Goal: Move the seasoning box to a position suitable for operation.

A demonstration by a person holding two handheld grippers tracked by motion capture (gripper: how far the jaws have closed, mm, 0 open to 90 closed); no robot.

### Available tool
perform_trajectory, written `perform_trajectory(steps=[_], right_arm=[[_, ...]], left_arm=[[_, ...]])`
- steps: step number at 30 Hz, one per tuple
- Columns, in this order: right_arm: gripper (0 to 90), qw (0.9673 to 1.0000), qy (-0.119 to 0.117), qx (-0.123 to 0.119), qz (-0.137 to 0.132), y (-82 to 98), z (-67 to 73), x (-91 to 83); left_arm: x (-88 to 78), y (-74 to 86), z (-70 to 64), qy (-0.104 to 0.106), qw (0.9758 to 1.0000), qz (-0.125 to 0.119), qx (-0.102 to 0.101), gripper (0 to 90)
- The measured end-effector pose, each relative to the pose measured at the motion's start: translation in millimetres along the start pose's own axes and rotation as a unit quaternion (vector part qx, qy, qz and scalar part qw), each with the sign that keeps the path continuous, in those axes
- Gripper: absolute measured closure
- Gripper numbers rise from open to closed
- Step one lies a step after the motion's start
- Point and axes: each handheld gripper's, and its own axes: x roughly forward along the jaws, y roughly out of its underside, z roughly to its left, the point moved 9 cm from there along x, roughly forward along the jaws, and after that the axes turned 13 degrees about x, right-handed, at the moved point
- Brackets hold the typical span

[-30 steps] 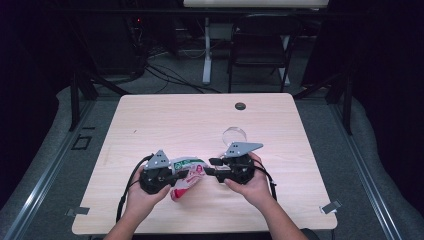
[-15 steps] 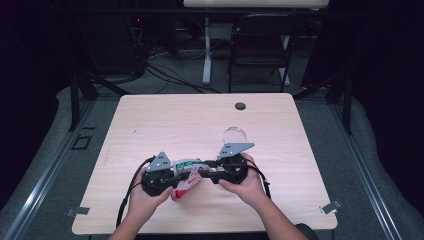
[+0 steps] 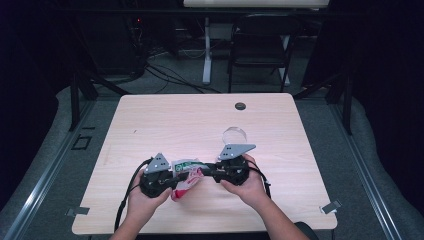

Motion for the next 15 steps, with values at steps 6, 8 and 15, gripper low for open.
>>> perform_trajectory(steps=[6, 8, 15], right_arm=[[90.0, 1.0000, -0.006, -0.002, 0.005, 2.0, 1.7, 0.3], [90.0, 1.0000, -0.005, -0.002, 0.001, 1.3, 1.9, -0.5], [90.0, 0.9999, -0.002, 0.000, -0.012, -1.3, 1.9, -2.3]], left_arm=[[1.4, 3.0, -0.6, -0.003, 1.0000, 0.002, 0.006, 84.2], [2.5, 5.9, -1.3, -0.007, 0.9999, 0.005, 0.008, 81.3], [11.8, 20.6, -2.1, -0.022, 0.9997, -0.001, 0.011, 68.3]])
